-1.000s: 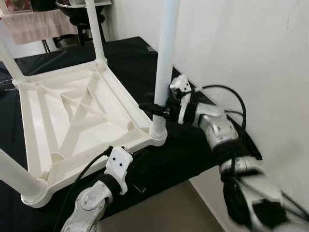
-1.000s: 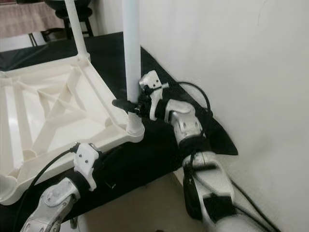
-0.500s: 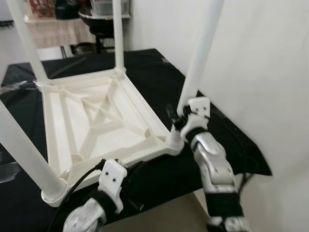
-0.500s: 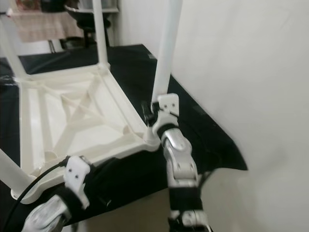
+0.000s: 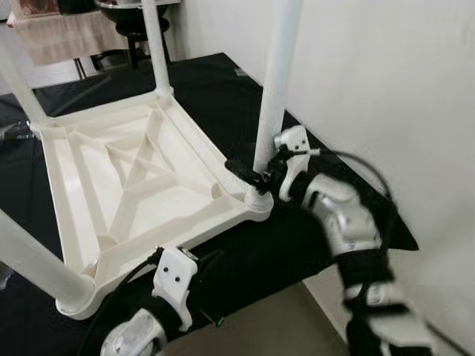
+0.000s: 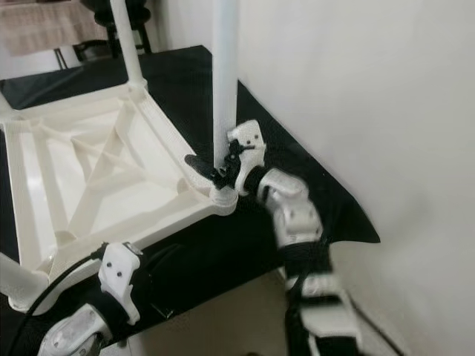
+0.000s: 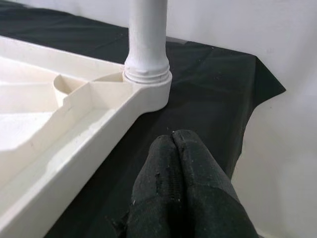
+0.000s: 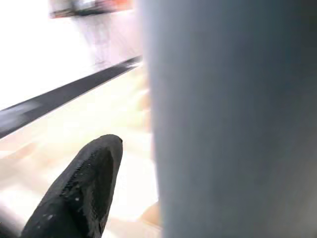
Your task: Building children table
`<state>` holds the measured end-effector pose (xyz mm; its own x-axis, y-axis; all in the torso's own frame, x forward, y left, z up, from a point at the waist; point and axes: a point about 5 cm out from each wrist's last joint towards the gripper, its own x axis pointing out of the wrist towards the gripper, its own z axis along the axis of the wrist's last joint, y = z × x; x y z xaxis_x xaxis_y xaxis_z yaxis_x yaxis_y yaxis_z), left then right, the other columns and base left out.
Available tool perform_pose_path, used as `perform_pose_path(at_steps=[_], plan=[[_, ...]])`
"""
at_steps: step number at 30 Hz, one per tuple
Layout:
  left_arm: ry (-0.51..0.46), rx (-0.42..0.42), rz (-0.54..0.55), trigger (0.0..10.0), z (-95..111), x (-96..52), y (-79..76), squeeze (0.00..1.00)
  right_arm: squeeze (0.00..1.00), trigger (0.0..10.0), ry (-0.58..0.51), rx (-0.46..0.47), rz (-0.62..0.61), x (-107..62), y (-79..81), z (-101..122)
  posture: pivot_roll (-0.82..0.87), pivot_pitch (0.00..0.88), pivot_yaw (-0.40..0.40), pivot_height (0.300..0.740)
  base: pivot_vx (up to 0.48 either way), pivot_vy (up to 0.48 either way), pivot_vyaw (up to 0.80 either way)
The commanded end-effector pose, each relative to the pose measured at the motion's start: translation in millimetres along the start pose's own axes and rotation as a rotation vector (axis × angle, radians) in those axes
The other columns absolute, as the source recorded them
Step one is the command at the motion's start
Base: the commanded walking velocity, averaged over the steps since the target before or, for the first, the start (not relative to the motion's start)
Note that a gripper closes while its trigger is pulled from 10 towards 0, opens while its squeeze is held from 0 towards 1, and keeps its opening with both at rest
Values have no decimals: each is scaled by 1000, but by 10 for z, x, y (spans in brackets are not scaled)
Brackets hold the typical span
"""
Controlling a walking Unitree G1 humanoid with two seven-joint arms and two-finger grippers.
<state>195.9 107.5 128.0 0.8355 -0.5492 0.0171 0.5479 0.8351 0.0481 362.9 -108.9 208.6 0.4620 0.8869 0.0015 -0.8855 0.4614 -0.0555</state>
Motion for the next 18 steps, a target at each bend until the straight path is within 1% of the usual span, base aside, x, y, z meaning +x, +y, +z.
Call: perform_pose_path(at_steps=[1,2,3,5,6,8,12,16,17,18], plan=[[32,-6,2,10000,-67,-2,-18,0,0,10000,13,9,134,96,76,-56,98,70,-83,740,0,0,0],[31,-8,4,10000,-67,3,-17,0,0,8039,12,8,164,96,61,-45,101,69,-85,740,0,0,0],[29,-9,7,10000,-68,9,-13,0,0,4784,21,16,178,106,37,-41,109,69,-90,740,0,0,0],[28,-10,9,10000,-69,13,-11,0,0,4784,28,23,185,112,20,-37,109,69,-90,740,0,0,0],[25,-11,12,10000,-69,20,-6,0,0,0,63,45,213,104,2,-58,116,66,-97,740,0,0,0],[23,-12,14,10000,-69,28,-1,0,0,0,103,69,259,81,-20,-83,117,66,-98,740,0,0,0],[21,-9,19,10000,-72,40,4,0,0,0,129,63,232,68,-80,-98,115,66,-102,740,0,0,0],[17,-9,24,10000,-67,49,4,0,0,0,117,68,170,-39,-160,-161,98,74,-98,740,0,0,0],[16,-9,24,10000,-64,48,4,0,0,0,124,50,137,-89,-172,-210,92,81,-99,740,0,0,0],[16,-9,24,10000,-64,48,4,0,0,0,124,50,137,-89,-172,-210,92,81,-99,740,0,0,0]])
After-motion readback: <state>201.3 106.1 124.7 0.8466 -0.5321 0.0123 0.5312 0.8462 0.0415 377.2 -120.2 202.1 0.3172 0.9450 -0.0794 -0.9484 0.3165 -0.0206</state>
